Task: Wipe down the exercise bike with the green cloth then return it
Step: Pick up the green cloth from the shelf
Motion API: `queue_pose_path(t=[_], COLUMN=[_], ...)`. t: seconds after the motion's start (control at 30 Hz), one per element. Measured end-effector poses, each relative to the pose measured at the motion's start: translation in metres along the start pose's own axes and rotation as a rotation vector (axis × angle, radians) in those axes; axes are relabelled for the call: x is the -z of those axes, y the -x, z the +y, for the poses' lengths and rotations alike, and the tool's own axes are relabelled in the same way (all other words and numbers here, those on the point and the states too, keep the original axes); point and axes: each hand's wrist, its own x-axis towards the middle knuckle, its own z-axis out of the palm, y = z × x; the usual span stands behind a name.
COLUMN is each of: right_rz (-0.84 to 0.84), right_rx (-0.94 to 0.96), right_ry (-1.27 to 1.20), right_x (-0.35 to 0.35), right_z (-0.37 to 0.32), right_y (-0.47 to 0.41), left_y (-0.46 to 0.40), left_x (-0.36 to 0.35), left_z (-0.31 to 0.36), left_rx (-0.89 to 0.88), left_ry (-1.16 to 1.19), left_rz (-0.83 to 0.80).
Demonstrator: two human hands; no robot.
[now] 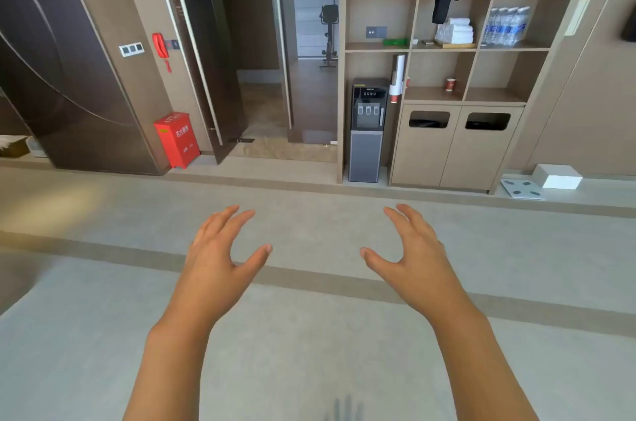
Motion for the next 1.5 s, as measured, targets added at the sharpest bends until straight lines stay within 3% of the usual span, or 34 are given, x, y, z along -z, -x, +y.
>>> queue_pose_path(t=[0.33, 0.6, 0.9, 1.5], right_rz=[0.021, 0.034, 0.024, 0.028], right_rx=[0.011, -0.011, -0.022, 0.102], right_ry=[0.018, 0.026, 0.072, 0.208], right_x=[-0.058, -0.081, -0.091, -0.044], right_z=[-0.065, -0.072, -0.026, 0.111], right_y=[-0.127, -0.206, -0.317, -0.552], left_y=[-0.132, -0.207, -0.304, -0.508], left_x=[0.010, -0.004, -0.066, -0.235], left_z=[-0.074, -0.110, -0.103, -0.007], left_rx=[-0.026, -0.019, -0.023, -0.053], left_ry=[0.016, 0.014, -0.017, -0.223], left_rz=[-0.078, -0.092, -0.093, -0.046])
